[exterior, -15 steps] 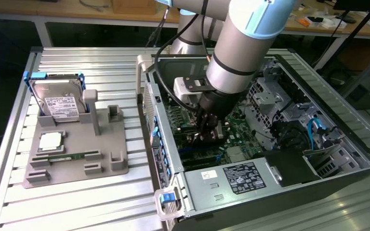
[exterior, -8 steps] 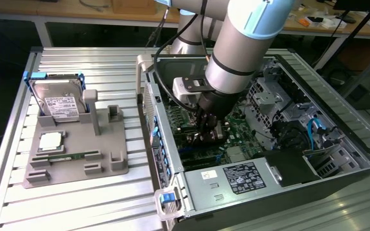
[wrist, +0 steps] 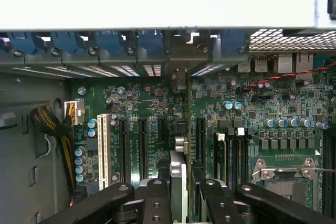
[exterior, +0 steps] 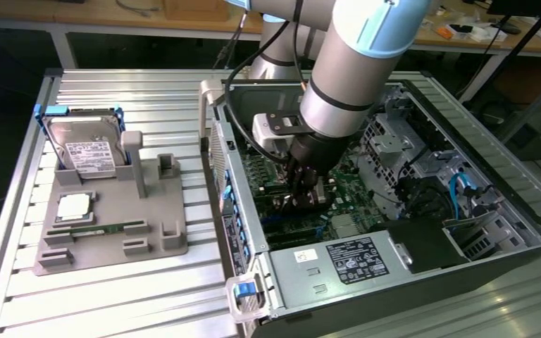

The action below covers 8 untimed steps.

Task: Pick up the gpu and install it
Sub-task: 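Insert the gpu into the slot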

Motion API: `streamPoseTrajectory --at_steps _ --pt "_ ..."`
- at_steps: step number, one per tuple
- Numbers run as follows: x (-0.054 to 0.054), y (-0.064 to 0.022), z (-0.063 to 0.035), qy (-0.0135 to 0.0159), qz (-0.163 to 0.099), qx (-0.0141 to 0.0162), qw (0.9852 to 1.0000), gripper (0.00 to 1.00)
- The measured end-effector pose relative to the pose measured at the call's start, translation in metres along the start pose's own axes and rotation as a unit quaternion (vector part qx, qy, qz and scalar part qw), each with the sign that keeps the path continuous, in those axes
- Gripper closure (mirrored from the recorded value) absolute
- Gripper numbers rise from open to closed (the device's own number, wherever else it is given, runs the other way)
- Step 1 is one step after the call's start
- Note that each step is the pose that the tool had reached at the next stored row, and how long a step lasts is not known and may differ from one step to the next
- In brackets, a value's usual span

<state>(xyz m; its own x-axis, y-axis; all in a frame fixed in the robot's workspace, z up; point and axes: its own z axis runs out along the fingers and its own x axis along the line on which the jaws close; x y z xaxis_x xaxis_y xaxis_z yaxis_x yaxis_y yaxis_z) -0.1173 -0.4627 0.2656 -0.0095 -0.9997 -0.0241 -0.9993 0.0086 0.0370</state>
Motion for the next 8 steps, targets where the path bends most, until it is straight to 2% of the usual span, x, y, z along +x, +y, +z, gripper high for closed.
streamPoseTrajectory --at_steps 8 --pt "0.0 0.0002 0.0004 0.0 0.0 -0.001 1.0 0.73"
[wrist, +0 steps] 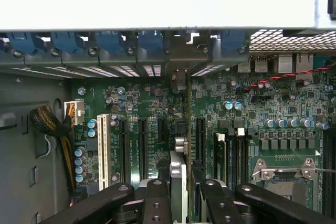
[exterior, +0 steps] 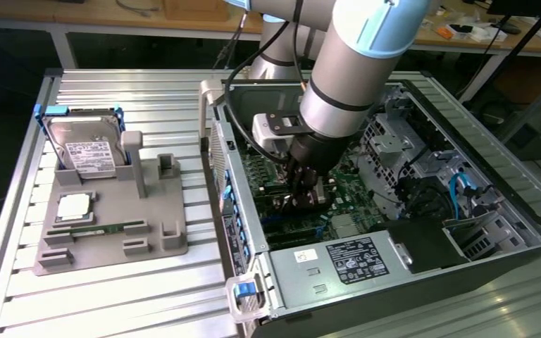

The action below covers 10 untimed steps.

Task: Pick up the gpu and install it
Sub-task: 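Insert the gpu into the slot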

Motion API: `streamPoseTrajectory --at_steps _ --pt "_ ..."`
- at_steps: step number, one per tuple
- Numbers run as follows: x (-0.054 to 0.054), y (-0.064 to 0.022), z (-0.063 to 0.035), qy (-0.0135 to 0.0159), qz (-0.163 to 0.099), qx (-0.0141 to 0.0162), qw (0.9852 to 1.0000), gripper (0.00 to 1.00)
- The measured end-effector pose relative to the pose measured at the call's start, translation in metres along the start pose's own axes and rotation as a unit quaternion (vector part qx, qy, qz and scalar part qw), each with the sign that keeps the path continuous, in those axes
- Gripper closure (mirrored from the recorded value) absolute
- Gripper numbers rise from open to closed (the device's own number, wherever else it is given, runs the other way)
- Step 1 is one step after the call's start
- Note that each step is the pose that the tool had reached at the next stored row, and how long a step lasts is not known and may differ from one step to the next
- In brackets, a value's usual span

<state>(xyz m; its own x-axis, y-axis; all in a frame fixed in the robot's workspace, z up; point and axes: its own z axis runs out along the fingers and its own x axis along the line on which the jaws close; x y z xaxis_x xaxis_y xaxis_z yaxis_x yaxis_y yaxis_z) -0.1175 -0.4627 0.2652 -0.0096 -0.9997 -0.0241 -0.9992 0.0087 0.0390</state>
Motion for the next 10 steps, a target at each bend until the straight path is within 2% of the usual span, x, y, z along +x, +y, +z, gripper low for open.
streamPoseTrajectory --at_steps 2,5,10 --pt "0.0 -0.0001 0.0007 -0.0001 0.0 -0.0015 1.0 0.73" --pt "0.0001 -0.0001 0.0011 0.0002 0.0 -0.0059 1.0 0.73" --pt "0.0001 -0.0001 0.0013 0.0001 0.0 -0.0059 1.0 0.73"
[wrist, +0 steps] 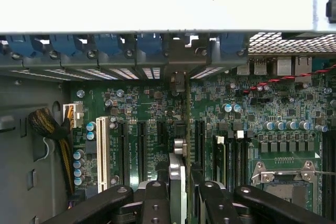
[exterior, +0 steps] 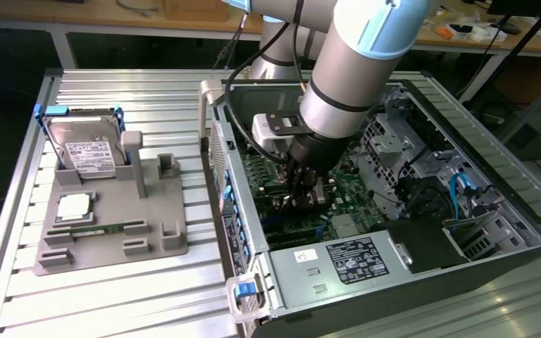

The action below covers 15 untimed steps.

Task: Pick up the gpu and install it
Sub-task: 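Insert the gpu into the slot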

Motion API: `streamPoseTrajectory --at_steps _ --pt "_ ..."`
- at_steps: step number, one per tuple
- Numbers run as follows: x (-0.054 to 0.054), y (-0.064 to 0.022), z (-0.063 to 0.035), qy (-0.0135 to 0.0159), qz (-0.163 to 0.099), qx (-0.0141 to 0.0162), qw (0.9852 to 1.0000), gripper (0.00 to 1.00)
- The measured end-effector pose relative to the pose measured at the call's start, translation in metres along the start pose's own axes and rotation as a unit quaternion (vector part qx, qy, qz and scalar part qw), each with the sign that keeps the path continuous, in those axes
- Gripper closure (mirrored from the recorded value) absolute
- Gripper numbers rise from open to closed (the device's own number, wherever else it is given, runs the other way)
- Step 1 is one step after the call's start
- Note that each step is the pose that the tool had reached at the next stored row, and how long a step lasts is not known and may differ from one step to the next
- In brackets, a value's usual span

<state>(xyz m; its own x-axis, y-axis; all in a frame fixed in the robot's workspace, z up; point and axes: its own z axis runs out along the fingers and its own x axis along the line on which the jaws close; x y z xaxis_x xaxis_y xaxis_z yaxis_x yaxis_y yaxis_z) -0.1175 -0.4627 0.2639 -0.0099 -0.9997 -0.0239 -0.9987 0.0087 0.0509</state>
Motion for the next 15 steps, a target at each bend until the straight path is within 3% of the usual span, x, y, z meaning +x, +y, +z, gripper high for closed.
streamPoseTrajectory --at_steps 15 --pt "0.0 0.0013 0.0001 -0.0004 0.0 -0.0005 1.0 0.73"
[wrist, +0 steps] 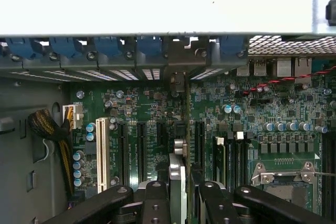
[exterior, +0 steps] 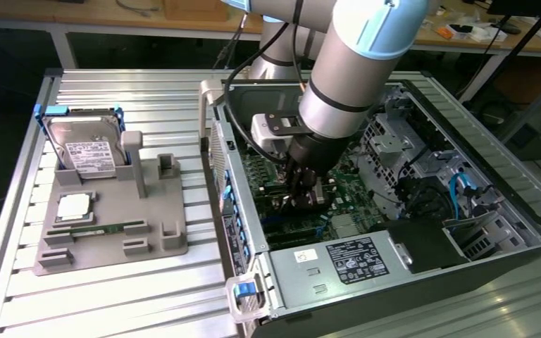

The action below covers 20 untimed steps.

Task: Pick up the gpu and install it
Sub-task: 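Insert the gpu into the slot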

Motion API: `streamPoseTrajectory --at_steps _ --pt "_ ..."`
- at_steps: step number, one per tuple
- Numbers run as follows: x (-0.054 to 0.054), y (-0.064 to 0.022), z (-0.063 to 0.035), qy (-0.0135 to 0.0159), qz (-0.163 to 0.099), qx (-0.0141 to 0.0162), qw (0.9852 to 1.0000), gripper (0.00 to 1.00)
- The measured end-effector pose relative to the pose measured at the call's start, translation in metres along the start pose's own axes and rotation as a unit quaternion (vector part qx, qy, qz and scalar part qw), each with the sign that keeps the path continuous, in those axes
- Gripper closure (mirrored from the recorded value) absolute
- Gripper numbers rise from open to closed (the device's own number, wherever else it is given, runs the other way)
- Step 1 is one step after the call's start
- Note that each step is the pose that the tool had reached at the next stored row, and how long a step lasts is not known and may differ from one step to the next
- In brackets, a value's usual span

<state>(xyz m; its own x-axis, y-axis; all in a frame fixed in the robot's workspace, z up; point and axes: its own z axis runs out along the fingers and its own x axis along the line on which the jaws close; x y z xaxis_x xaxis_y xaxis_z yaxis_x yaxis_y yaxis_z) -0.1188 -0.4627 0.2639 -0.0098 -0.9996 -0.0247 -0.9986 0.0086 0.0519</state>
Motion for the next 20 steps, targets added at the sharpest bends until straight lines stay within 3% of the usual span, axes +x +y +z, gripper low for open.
streamPoseTrajectory --at_steps 20 --pt "0.0 0.0 0.0014 0.0 0.0 -0.0004 1.0 0.73"
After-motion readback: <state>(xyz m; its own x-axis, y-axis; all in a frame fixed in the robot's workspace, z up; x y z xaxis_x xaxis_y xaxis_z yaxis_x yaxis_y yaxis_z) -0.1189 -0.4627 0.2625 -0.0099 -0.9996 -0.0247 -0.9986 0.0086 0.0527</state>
